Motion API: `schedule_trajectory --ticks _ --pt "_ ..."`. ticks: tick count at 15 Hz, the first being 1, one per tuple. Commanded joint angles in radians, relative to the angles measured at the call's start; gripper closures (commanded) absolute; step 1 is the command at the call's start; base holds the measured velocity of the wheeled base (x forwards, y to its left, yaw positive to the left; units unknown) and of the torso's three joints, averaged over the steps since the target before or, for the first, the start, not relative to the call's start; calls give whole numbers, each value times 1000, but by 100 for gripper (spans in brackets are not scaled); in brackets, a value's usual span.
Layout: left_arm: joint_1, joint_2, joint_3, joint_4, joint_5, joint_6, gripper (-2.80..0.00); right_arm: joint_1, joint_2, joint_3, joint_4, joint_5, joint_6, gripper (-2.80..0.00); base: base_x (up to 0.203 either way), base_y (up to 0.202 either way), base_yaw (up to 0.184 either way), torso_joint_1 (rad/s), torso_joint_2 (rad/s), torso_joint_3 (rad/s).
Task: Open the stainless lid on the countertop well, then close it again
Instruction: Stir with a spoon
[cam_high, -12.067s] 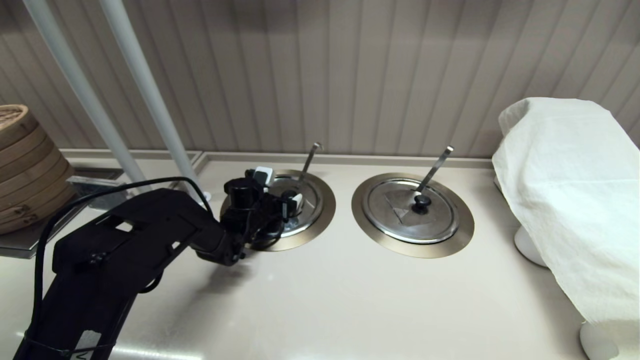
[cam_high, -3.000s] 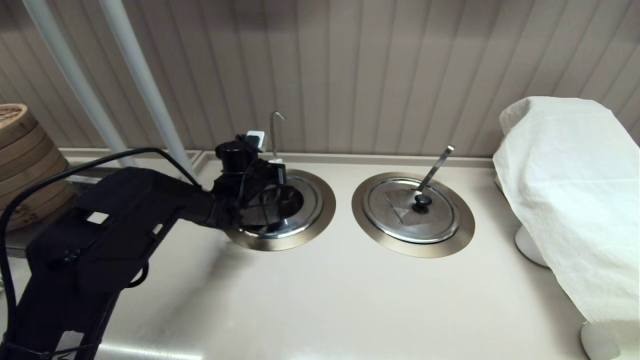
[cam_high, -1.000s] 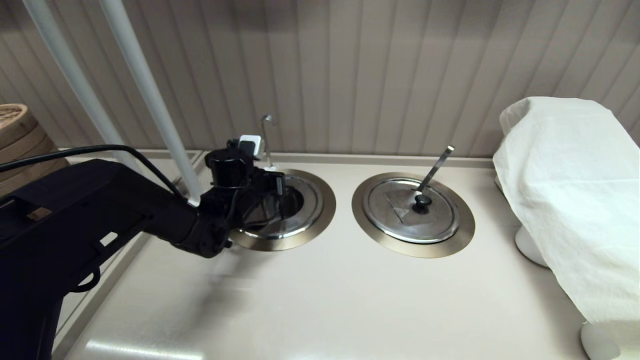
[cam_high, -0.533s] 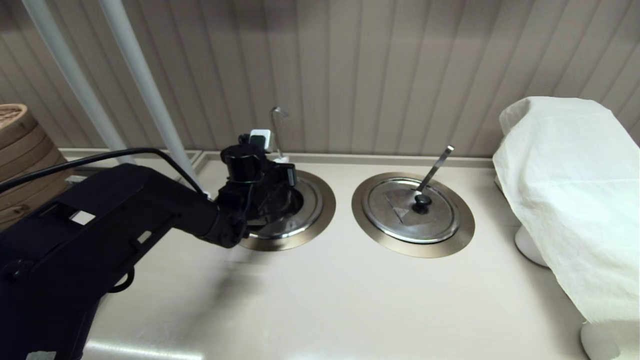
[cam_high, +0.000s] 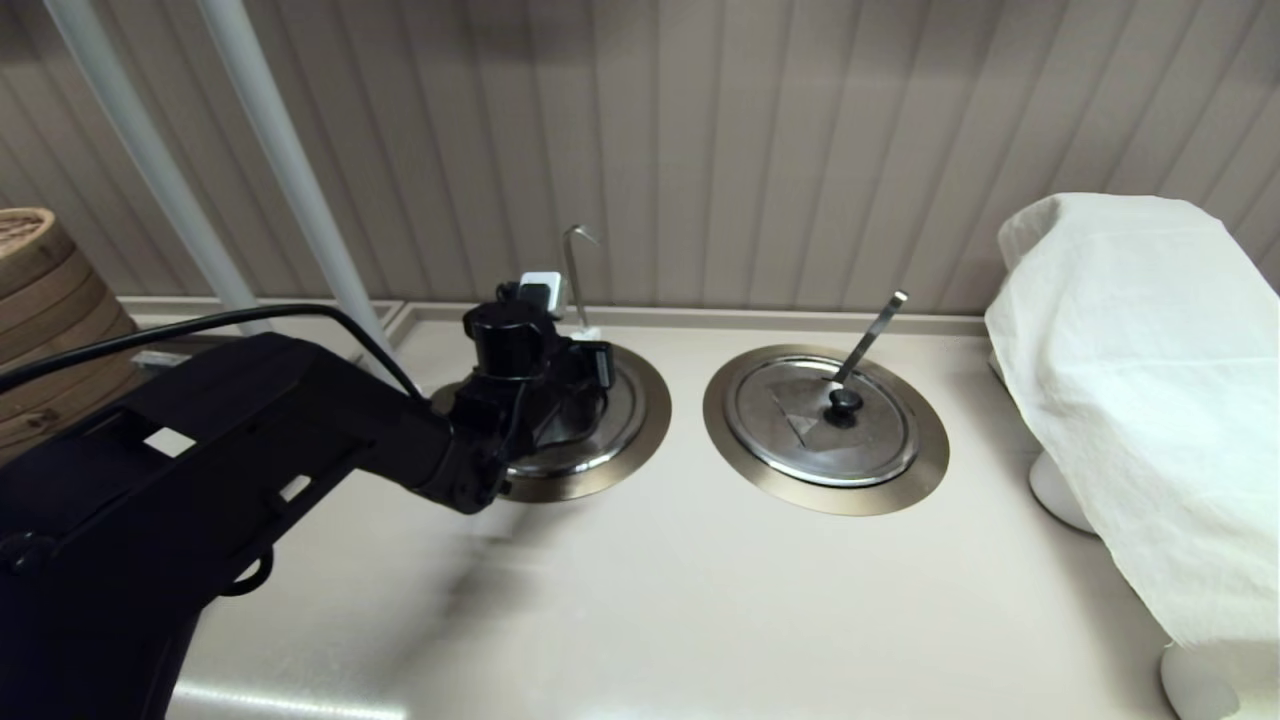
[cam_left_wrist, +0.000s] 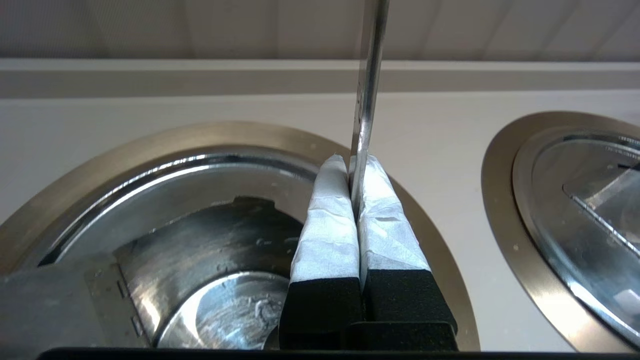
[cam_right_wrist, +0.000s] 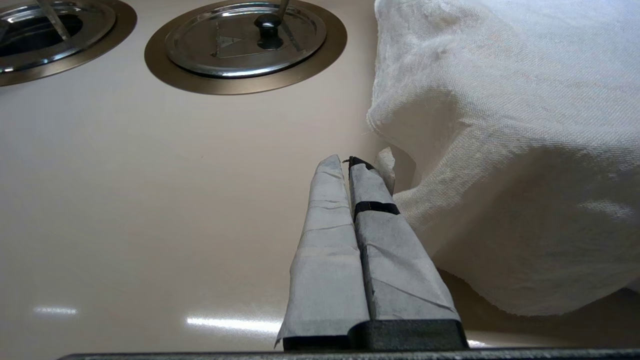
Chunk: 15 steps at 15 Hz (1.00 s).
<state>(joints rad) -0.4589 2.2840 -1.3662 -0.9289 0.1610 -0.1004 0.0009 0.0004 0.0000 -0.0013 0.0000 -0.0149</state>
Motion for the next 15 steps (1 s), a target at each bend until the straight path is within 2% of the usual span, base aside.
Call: schedule_trajectory --ticks 1,4,7,10,13,15 --pt "15 -59 87 -7 -2 3 0 1 1 0 0 0 0 0 0 0 0 0 0 0" --pt "60 -43 81 -8 1 57 0 1 1 0 0 0 0 0 0 0 0 0 0 0" --pt "73 3 22 -8 11 64 0 1 1 0 0 0 0 0 0 0 0 0 0 0" --pt "72 53 -58 -9 18 64 0 1 1 0 0 0 0 0 0 0 0 0 0 0" --pt "55 104 -154 -6 59 58 0 1 1 0 0 0 0 0 0 0 0 0 0 0" --pt "32 92 -152 -8 62 14 0 1 1 0 0 0 0 0 0 0 0 0 0 0"
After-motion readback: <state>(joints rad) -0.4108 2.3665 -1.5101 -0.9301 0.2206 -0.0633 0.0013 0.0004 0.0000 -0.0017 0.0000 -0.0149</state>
